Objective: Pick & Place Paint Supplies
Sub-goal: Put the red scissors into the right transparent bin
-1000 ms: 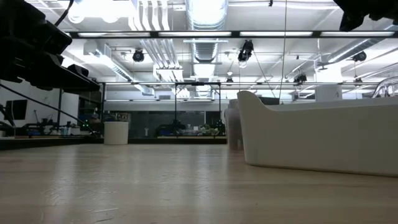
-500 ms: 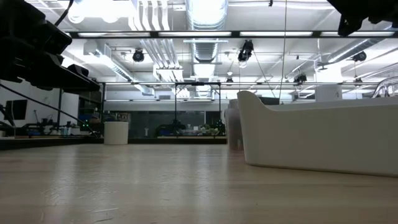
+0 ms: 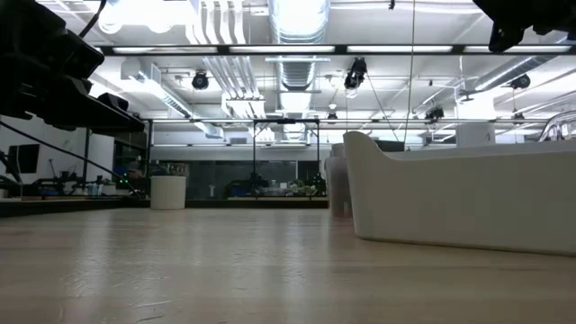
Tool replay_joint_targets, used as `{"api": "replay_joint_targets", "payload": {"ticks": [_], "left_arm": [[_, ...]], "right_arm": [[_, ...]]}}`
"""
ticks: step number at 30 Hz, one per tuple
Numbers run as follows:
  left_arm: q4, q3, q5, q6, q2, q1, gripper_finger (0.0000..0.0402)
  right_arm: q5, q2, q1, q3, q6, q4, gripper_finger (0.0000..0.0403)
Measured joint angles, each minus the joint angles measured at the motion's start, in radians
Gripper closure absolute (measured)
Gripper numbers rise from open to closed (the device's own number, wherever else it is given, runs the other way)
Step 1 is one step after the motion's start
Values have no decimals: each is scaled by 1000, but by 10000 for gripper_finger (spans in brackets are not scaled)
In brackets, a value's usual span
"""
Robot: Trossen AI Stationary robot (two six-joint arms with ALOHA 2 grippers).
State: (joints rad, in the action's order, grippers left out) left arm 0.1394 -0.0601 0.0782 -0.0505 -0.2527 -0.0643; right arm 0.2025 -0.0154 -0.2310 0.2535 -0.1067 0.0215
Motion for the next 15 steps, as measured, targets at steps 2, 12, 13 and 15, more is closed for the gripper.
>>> {"api": "replay_joint_targets", "payload": {"ticks": [2, 12, 13, 15], "left_arm": [[0, 0, 0, 0, 0, 0, 215], [-1, 0, 39, 0, 0, 0, 215], [-1, 0, 41, 0, 0, 0, 215], [0, 0, 37, 0, 0, 0, 215]], "right_arm": [[2, 0, 0, 0, 1, 0, 264], [1, 0, 0, 0, 0, 0, 264], [1, 0, 0, 0, 0, 0, 264], [1, 0, 0, 0, 1, 0, 264]]}}
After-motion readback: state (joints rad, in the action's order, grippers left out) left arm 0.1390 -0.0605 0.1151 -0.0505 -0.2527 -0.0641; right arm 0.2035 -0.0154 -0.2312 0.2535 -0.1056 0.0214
